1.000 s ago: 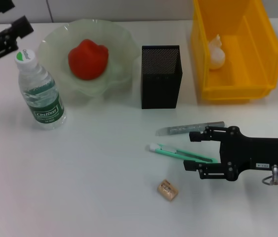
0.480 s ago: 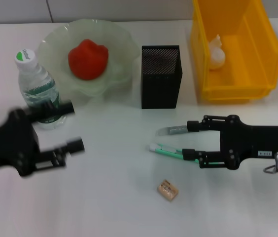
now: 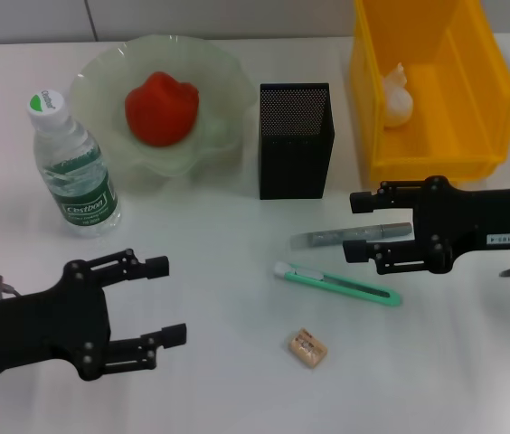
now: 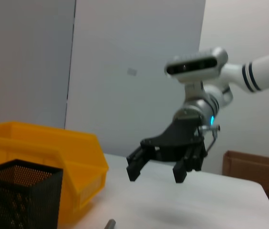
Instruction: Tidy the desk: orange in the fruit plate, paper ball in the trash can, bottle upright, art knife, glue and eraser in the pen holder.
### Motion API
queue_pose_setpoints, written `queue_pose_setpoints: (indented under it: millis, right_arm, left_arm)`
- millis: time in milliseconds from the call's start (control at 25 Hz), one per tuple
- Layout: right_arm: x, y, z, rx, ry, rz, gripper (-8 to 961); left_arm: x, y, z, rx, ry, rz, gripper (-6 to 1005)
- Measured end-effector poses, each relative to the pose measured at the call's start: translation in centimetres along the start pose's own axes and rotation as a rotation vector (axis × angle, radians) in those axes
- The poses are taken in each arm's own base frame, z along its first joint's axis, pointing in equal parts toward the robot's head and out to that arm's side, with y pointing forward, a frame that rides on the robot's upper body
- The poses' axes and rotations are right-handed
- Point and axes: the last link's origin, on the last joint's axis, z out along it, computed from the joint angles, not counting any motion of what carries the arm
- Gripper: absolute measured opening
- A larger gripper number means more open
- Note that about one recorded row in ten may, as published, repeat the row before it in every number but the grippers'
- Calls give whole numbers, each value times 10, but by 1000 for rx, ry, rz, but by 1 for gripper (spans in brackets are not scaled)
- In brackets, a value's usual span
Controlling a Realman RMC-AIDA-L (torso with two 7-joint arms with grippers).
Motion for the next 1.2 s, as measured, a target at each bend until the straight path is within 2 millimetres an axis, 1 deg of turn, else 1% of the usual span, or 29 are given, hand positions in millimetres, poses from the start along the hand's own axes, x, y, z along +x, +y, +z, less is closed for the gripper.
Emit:
queue_pose_setpoints:
  millis: [120,160,240,280,360,400,480,560,600,640,680,720,960,1040,1080,1120,1200]
  right_arm:
    - [-13,-7,0,-10,82,-6,738]
    - [-13,-7,0,-10,82,-6,737]
    - [-21,-10,2,-25,134,-4,737]
    - [-29,-13,6,-40,189,-11,737]
    - [-33,-14,8,-45,215,-16,737]
    - [-39,-15,15,-66,278,-29,737]
    - [-46,-15,25,-91,341,-40,738]
    - [-53,-15,34,-108,385,-54,738]
    - [-53,-15,34,-108,385,-54,738]
    - [-56,-14,40,-116,409,-64,738]
    - [-62,-13,52,-127,460,-82,738]
    - [-62,-13,52,-127,460,-82,737]
    - [-71,-14,84,-100,612,-135,738]
    - [-71,-13,94,-90,657,-158,738]
    - [-70,-12,103,-83,694,-182,738]
    - [-70,-12,103,-83,694,-182,734]
    - [-69,-12,110,-72,725,-205,727]
  left_arm:
    - [-5,1,6,4,-17,7,785]
    - [-5,1,6,4,-17,7,785]
    - [-7,1,8,3,-31,4,784]
    - [-8,1,9,2,-37,4,784]
    - [-9,1,10,1,-41,3,784]
    - [-9,1,10,1,-41,3,784]
    - [-10,1,11,-1,-54,1,783]
    - [-11,0,11,2,-56,0,783]
    - [-11,0,11,4,-57,-2,783]
    - [-12,1,12,5,-57,-5,783]
    - [-13,1,13,5,-56,-13,783]
    - [-13,1,13,5,-56,-13,783]
    - [-15,-1,14,19,-64,-26,783]
    - [-15,-2,14,24,-65,-27,783]
    - [-15,-2,14,27,-66,-27,783]
    - [-16,-2,14,29,-68,-28,783]
    - [-16,-2,14,31,-73,-29,783]
